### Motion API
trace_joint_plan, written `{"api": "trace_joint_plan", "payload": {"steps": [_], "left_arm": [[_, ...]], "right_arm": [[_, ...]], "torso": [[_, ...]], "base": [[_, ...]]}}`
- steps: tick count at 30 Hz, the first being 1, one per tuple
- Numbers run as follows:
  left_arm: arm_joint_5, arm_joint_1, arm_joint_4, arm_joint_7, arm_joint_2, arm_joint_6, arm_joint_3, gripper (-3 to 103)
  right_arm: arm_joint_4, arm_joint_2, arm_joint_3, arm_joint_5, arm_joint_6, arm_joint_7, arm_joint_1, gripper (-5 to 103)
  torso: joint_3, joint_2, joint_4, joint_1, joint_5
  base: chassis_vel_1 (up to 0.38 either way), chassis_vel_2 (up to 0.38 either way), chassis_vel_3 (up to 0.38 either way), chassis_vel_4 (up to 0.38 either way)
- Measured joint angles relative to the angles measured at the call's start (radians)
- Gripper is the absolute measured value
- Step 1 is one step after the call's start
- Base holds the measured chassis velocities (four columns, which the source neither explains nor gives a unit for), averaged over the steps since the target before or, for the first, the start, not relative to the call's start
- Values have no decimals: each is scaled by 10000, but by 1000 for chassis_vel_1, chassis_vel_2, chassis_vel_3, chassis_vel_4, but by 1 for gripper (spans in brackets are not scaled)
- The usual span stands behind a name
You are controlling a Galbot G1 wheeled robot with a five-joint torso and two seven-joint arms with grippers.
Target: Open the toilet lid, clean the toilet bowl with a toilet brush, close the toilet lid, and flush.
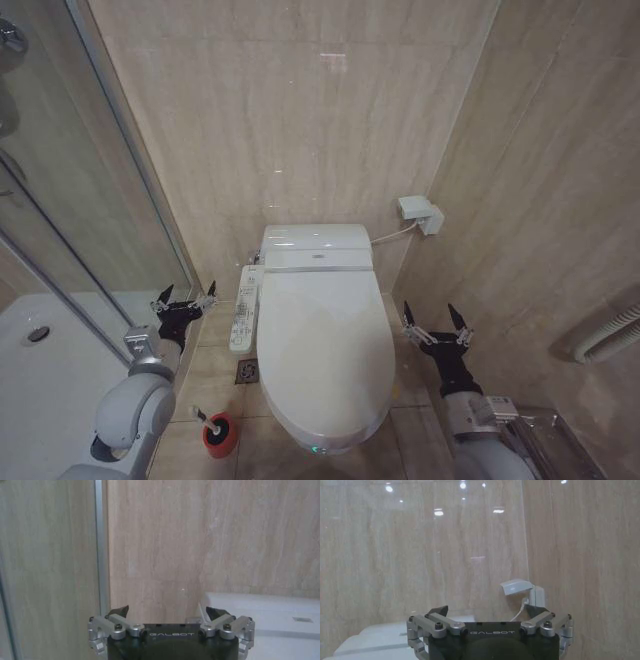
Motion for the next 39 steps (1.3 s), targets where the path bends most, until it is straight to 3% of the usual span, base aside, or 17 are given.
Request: {"api": "trace_joint_plan", "payload": {"steps": [6, 9, 12, 15, 17, 19, 22, 23, 26, 33, 39], "left_arm": [[353, 187, -621, -71, 84, -223, -39, 100], [1197, 673, -1993, -190, 267, -953, -190, 100], [1524, 932, -2462, -251, 303, -1301, -231, 100], [1717, 1093, -2348, -293, 249, -1633, -170, 100], [1942, 1201, -1560, -369, 91, -2438, 51, 100], [1982, 1218, -1271, -390, 39, -2701, 108, 100], [2231, 1256, -90, -390, -113, -3958, 295, 100], [2231, 1256, -90, -390, -113, -3958, 295, 100], [2349, 1197, 498, -398, -185, -4739, 400, 100], [2774, 1343, 976, -1002, -269, -5383, 585, 100], [2907, 1531, 1109, -1073, -335, -5340, 540, 100]], "right_arm": [[0, -1, 0, 0, 0, 0, 0, 100], [0, 0, 0, 0, 0, 0, 0, 100], [0, 0, 0, -1, 0, 0, 0, 100], [0, 0, 0, -1, 0, 0, 0, 100], [1, 1, 0, -1, 1, 0, 1, 100], [0, 0, 0, -1, 0, 0, -1, 100], [1, 0, 0, -1, 0, 0, 0, 100], [1, 0, 0, -1, 0, 0, 0, 100], [1, 0, 0, -1, 1, 0, 0, 100], [1, 0, 0, -1, 1, 0, 0, 100], [1, 0, -1, -1, 0, 0, 0, 100]], "torso": [[0, 0, -4, 0, -2], [-1, 0, 0, 0, 0], [-3, 1, -3, -3, 7], [-2, 1, -1, -2, 1], [-2, 0, -5, -2, 1], [-1, 0, -4, -2, -1], [-1, 0, -2, -2, -1], [-1, 0, -2, -2, -1], [-1, 0, -3, -2, -1], [-1, 0, -3, -1, -1], [-1, 0, -1, -1, 0]], "base": [[0, 0, 0, 0], [0, 0, 0, 0], [0, 0, 0, 0], [0, 0, 0, 0], [0, 0, 0, 0], [0, 0, 0, 0], [0, 0, 0, 0], [0, 0, 0, 0], [0, 0, 0, 0], [0, 0, 0, 0], [0, 0, 0, 0]]}}
